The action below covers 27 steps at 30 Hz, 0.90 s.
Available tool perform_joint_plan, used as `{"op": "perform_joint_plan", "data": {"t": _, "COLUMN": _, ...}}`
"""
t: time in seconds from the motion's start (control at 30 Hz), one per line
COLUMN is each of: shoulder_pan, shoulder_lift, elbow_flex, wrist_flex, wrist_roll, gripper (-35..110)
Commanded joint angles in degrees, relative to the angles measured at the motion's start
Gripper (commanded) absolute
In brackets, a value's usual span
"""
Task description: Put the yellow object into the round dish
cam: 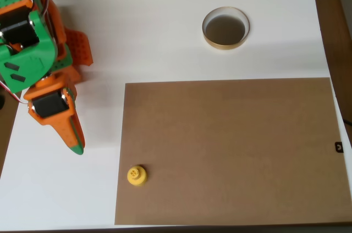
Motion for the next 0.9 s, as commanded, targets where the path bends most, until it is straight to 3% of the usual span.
{"op": "perform_joint_plan", "data": {"t": 0.0, "shoulder_pan": 1.14, "shoulder_lift": 0.88, "elbow_flex": -0.44, "wrist_flex": -0.97, "wrist_roll": 0.26, "gripper": 3}}
{"op": "perform_joint_plan", "data": {"t": 0.87, "shoulder_pan": -1.32, "shoulder_lift": 0.88, "elbow_flex": -0.44, "wrist_flex": -1.05, "wrist_roll": -2.11, "gripper": 3}}
